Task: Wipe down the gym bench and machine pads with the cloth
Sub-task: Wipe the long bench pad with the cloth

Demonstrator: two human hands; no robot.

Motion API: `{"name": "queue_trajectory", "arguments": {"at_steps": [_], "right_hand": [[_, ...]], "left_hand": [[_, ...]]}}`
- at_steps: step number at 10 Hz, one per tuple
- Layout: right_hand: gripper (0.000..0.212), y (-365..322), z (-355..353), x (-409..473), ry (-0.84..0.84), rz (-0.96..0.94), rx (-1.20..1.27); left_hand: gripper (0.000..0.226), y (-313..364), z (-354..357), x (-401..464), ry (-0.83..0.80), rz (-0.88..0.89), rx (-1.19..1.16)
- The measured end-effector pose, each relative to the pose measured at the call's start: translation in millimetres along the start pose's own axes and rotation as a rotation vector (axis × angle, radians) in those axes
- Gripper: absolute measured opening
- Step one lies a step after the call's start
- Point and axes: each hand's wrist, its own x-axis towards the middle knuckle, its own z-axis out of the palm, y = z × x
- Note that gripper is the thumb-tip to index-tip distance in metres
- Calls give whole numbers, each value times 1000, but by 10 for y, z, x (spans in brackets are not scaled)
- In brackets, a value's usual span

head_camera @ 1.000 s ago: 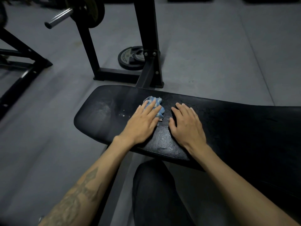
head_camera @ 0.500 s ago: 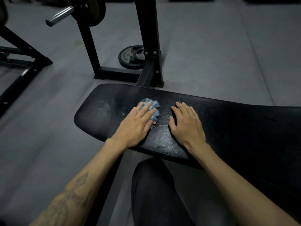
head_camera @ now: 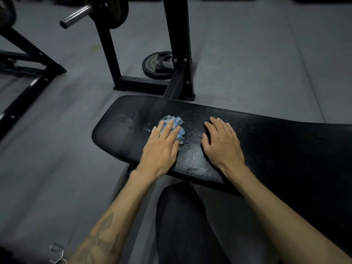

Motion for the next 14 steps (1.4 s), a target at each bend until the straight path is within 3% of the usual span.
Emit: {"name": "queue_trajectory", "arguments": {"at_steps": [1, 2, 3, 4, 5, 7, 9, 10, 11, 12, 13, 14], "right_hand": [[48, 5, 9, -4, -4, -3, -3], [48, -3, -4, -4, -10, -5, -1], [48, -8, -12, -7, -10, -2, 4], [48, -7, -14, -8, -10, 0, 9], [47, -10, -22, -10, -7, 0, 16], [47, -26, -27, 0, -33, 12, 8], [46, -191, 5, 46, -18, 35, 18], [46, -360, 89, 101, -24, -44, 47], [46, -386, 130, 139, -42, -69, 37], [47, -355, 147, 138, -40, -68, 13], [44, -443, 171, 193, -34, -45, -39], [48, -679, 240, 238, -29, 12, -70]], "left_hand": [[65, 193, 70, -123, 17, 20, 5], [58, 133, 62, -300, 7, 186, 37], [56, -102, 43, -305, 21, 214, 82], [59, -72, 68, -246, 65, 33, 40], [57, 175, 170, -315, 117, 1, 30], [51, -14, 174, -507, 154, 240, 67], [48, -88, 182, -501, 266, -27, 13], [46, 71, 260, -581, 310, 9, -40], [46, -53, 286, -702, 334, 178, -14], [44, -308, 258, -704, 385, 136, 18], [43, -392, 233, -652, 419, -27, -16], [42, -200, 275, -663, 445, -128, -55]]}}
